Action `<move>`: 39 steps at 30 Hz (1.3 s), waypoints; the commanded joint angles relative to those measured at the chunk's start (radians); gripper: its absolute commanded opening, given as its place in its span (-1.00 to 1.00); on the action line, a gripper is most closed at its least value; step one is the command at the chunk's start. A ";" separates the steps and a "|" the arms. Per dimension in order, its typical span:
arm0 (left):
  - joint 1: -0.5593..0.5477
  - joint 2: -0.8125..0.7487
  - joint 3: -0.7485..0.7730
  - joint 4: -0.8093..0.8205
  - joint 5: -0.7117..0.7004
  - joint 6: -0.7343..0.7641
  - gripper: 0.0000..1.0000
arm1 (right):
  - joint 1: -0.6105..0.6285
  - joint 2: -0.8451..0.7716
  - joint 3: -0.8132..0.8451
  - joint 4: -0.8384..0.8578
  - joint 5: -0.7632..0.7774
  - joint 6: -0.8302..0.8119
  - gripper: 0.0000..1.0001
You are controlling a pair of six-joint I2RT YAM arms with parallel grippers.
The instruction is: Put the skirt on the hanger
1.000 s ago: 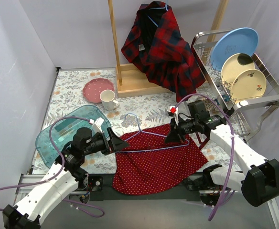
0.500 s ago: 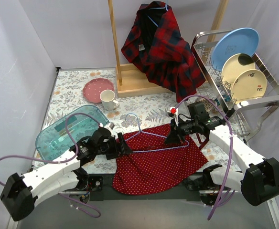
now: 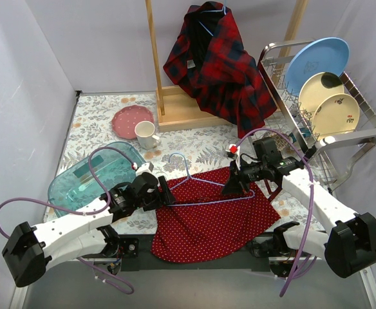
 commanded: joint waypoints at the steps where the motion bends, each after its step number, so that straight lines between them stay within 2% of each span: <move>1: -0.016 0.035 0.011 0.050 -0.102 -0.004 0.25 | -0.005 0.001 0.002 0.019 -0.023 0.000 -0.97; 4: -0.027 0.044 0.002 0.077 -0.122 0.002 0.19 | -0.005 0.004 0.002 0.020 -0.020 0.002 -0.97; 6: -0.029 0.053 -0.001 0.087 -0.125 0.004 0.06 | -0.005 0.004 0.002 0.019 -0.020 0.002 -0.97; 9: -0.032 0.050 -0.018 0.102 -0.124 0.001 -0.33 | -0.005 0.004 0.000 0.020 -0.017 0.000 -0.97; 12: -0.032 0.030 -0.032 0.108 -0.124 -0.001 -0.55 | -0.005 0.002 0.000 0.019 -0.014 -0.001 -0.97; 14: -0.032 0.009 -0.035 0.108 -0.116 -0.001 -0.63 | -0.005 0.001 0.000 0.020 -0.011 -0.001 -0.97; 15: -0.032 0.000 -0.034 0.107 -0.112 0.001 -0.74 | -0.005 0.001 0.000 0.020 -0.007 -0.001 -0.97; 17: -0.032 -0.046 -0.029 0.102 -0.096 -0.002 -0.81 | -0.005 0.001 -0.001 0.020 0.007 -0.003 -0.97; 19: -0.032 -0.088 -0.020 0.094 -0.090 -0.009 -1.00 | -0.005 -0.004 -0.006 0.020 0.020 -0.007 -0.97; 24: -0.030 -0.253 0.035 -0.006 -0.101 -0.048 -1.00 | -0.005 -0.028 -0.012 0.033 0.052 -0.009 -0.97; 29: -0.030 -0.332 0.141 -0.148 -0.112 -0.078 -1.00 | -0.007 -0.044 -0.012 0.037 0.087 -0.012 -0.97; 39: -0.030 -0.487 0.255 -0.367 -0.205 -0.157 -1.00 | -0.041 -0.087 -0.017 0.037 0.142 -0.043 -0.97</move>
